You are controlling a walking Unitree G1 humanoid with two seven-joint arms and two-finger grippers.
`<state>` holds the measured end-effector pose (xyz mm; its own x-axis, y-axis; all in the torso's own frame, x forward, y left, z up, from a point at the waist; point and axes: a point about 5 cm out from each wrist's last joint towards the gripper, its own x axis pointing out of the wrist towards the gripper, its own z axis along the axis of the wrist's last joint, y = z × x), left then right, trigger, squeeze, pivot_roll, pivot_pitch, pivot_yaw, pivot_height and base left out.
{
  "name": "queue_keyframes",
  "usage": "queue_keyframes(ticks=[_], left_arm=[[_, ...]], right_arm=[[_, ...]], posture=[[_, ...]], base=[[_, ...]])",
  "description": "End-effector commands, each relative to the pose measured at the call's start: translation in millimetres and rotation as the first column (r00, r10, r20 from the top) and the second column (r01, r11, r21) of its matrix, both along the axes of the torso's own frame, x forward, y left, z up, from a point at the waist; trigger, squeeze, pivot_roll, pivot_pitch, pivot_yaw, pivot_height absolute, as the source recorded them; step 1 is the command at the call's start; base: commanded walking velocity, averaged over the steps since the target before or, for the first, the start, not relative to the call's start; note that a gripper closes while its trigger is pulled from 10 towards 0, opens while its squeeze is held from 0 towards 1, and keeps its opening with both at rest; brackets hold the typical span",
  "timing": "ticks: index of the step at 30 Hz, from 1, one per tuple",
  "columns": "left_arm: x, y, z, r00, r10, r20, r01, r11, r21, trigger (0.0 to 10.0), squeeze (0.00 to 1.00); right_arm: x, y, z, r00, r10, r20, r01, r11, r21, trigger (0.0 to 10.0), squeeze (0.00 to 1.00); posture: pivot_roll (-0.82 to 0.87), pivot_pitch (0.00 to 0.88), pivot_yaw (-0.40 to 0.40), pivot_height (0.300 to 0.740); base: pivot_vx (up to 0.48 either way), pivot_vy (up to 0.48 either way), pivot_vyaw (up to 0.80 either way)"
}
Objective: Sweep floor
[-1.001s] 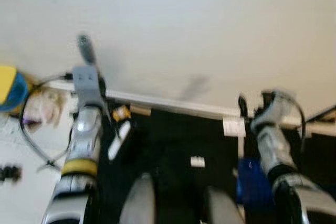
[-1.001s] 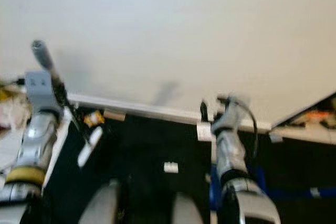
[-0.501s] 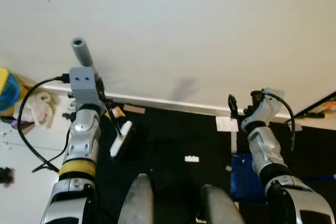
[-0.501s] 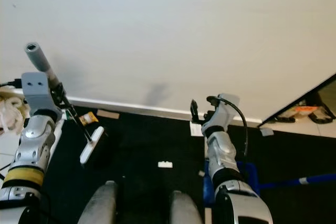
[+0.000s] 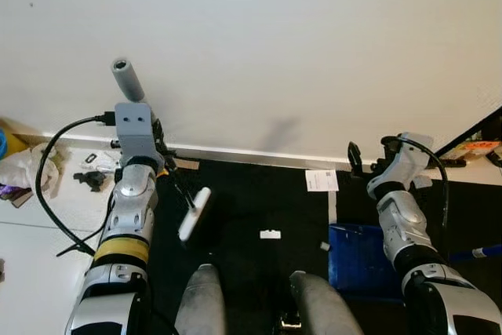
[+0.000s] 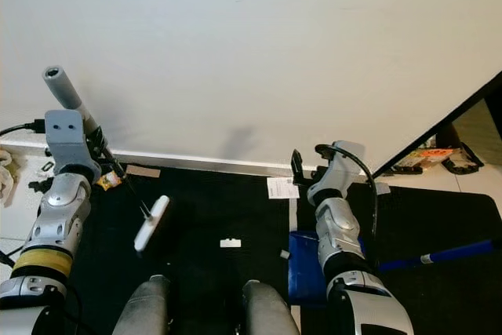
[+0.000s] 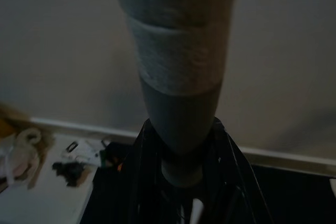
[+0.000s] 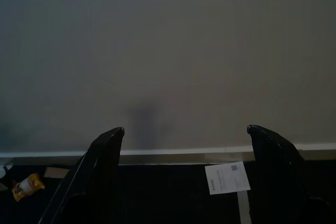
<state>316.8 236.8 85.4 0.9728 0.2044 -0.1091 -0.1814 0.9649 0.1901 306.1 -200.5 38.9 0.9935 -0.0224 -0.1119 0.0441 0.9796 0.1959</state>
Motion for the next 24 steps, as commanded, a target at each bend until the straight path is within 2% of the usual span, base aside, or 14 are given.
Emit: queue_keyframes(ticks=[1, 4, 7, 9, 11, 13, 14, 16, 18, 20, 21, 22, 24], left_arm=[[0.5, 12.5, 7.0, 0.999, 0.028, 0.028, -0.031, 0.995, 0.099, 10.0, 0.0], [3.9, 17.6, 13.0, 0.997, 0.053, 0.047, -0.059, 0.989, 0.138, 10.0, 0.0], [9.3, 17.6, 16.0, 0.996, 0.066, 0.064, -0.074, 0.989, 0.129, 10.0, 0.0], [11.3, 16.4, 15.9, 0.996, 0.064, 0.067, -0.073, 0.989, 0.13, 10.0, 0.0], [16.4, 11.2, 16.1, 0.995, 0.057, 0.081, -0.066, 0.991, 0.117, 10.0, 0.0], [18.6, 8.3, 15.9, 0.994, 0.055, 0.091, -0.065, 0.993, 0.102, 10.0, 0.0], [21.0, 4.0, 15.6, 0.993, 0.055, 0.105, -0.064, 0.995, 0.079, 10.0, 0.0], [23.3, -1.0, 14.9, 0.992, 0.056, 0.116, -0.063, 0.996, 0.06, 10.0, 0.0], [27.5, -12.2, 14.2, 0.99, 0.046, 0.135, -0.047, 0.999, 0.002, 10.0, 0.0], [32.0, -31.0, 12.4, 0.989, 0.023, 0.145, -0.017, 0.999, -0.043, 10.0, 0.0], [32.0, -31.0, 12.4, 0.989, 0.023, 0.145, -0.017, 0.999, -0.043, 10.0, 0.0], [33.5, -38.2, 11.5, 0.989, 0.015, 0.145, -0.007, 0.998, -0.055, 10.0, 0.0], [37.7, -60.6, 11.5, 0.988, -0.015, 0.151, 0.029, 0.995, -0.092, 10.0, 0.0]], right_arm=[[-8.2, -8.2, -7.5, 0.999, -0.011, -0.034, 0.011, 1.0, -0.004, 10.0, 0.0], [-8.5, -12.1, -5.7, 1.0, -0.012, -0.028, 0.012, 1.0, -0.008, 10.0, 0.0], [-7.0, -16.1, -1.0, 1.0, -0.012, -0.01, 0.011, 1.0, -0.019, 10.0, 0.0], [-5.8, -16.6, 0.8, 1.0, -0.011, -0.005, 0.011, 1.0, -0.021, 10.0, 0.0], [-1.9, -15.8, 8.7, 1.0, 0.001, 0.031, 0.0, 1.0, -0.024, 10.0, 0.0], [-0.4, -14.6, 12.5, 0.999, 0.011, 0.052, -0.01, 1.0, -0.024, 10.0, 0.0], [1.0, -12.4, 17.4, 0.997, 0.023, 0.08, -0.021, 0.999, -0.026, 10.0, 0.0], [1.6, -9.8, 22.2, 0.993, 0.034, 0.109, -0.031, 0.999, -0.026, 10.0, 0.0], [1.2, -4.3, 29.4, 0.987, 0.052, 0.153, -0.049, 0.998, -0.026, 10.0, 0.0], [-1.8, 2.6, 34.2, 0.979, 0.071, 0.192, -0.067, 0.997, -0.027, 10.0, 0.0], [-1.8, 2.6, 34.2, 0.979, 0.071, 0.192, -0.067, 0.997, -0.027, 10.0, 0.0], [-3.3, 5.0, 35.5, 0.976, 0.077, 0.205, -0.073, 0.997, -0.027, 10.0, 0.0], [-7.9, 8.7, 37.3, 0.97, 0.085, 0.226, -0.081, 0.996, -0.028, 10.0, 0.0]], posture=[[0.04, 0.222, -0.063, 0.731], [0.03, 0.259, -0.066, 0.731], [0.02, 0.316, -0.07, 0.731], [0.02, 0.316, -0.07, 0.731], [-0.01, 0.377, -0.067, 0.731], [-0.01, 0.377, -0.067, 0.731], [-0.03, 0.413, -0.063, 0.731], [-0.04, 0.426, -0.061, 0.731], [-0.06, 0.443, -0.059, 0.731], [-0.07, 0.471, -0.053, 0.731], [-0.07, 0.471, -0.053, 0.731], [-0.08, 0.473, -0.052, 0.731], [-0.08, 0.484, -0.047, 0.731]], base=[[0.0, 0.0, 0.0], [0.0, 0.0, 0.0], [0.0, 0.0, 0.0], [0.0, 0.0, 0.0], [0.0, 0.0, 0.0], [0.0, 0.0, 0.0], [0.0, 0.0, 0.0], [0.0, 0.0, 0.0], [0.0, 0.0, 0.0], [0.0, 0.0, 0.0], [0.0, 0.0, 0.0], [0.0, 0.0, 0.0], [0.0, 0.0, 0.0]])
